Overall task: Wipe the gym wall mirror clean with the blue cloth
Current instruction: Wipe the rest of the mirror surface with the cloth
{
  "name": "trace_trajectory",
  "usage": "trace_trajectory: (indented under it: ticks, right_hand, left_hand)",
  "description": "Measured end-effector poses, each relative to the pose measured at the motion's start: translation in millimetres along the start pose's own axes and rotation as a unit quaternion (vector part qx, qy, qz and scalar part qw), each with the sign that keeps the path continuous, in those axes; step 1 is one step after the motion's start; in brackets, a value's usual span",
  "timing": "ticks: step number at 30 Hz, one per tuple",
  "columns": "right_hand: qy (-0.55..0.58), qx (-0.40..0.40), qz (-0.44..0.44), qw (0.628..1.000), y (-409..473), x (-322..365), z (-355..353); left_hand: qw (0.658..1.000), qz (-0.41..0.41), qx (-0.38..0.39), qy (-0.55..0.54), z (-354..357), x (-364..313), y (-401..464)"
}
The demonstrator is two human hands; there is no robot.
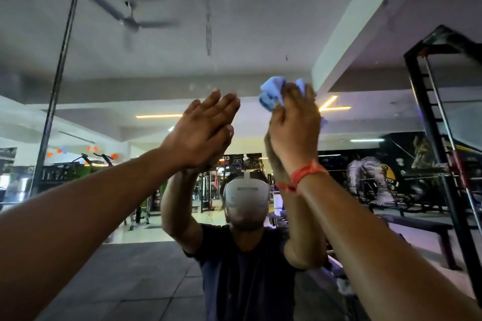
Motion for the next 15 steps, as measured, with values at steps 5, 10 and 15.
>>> trace_trajectory:
  ticks: [5,10,15]
  right_hand:
    - [0.044,0.154,-0.238,0.958,-89.4,16.5,-21.2]
    - [-0.014,0.071,-0.094,0.993,-71.7,-8.1,-41.2]
    - [0.046,0.182,-0.162,0.969,-154.2,79.1,-13.0]
  left_hand:
    - [0.999,0.023,0.042,-0.015,-7.5,3.3,-2.5]
    - [0.997,0.064,0.048,-0.004,-10.1,9.4,-25.6]
    - [0.994,0.093,0.059,0.007,-11.5,17.1,-51.5]
Point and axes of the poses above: each hand's wrist, its own y-axis towards the middle knuckle, its own z-axis out of the palm, x = y × z, the point moved 3 cm from there along y, towards the middle knuckle, and after that the axes turned 8 degrees about -x, right-handed, at the moved point
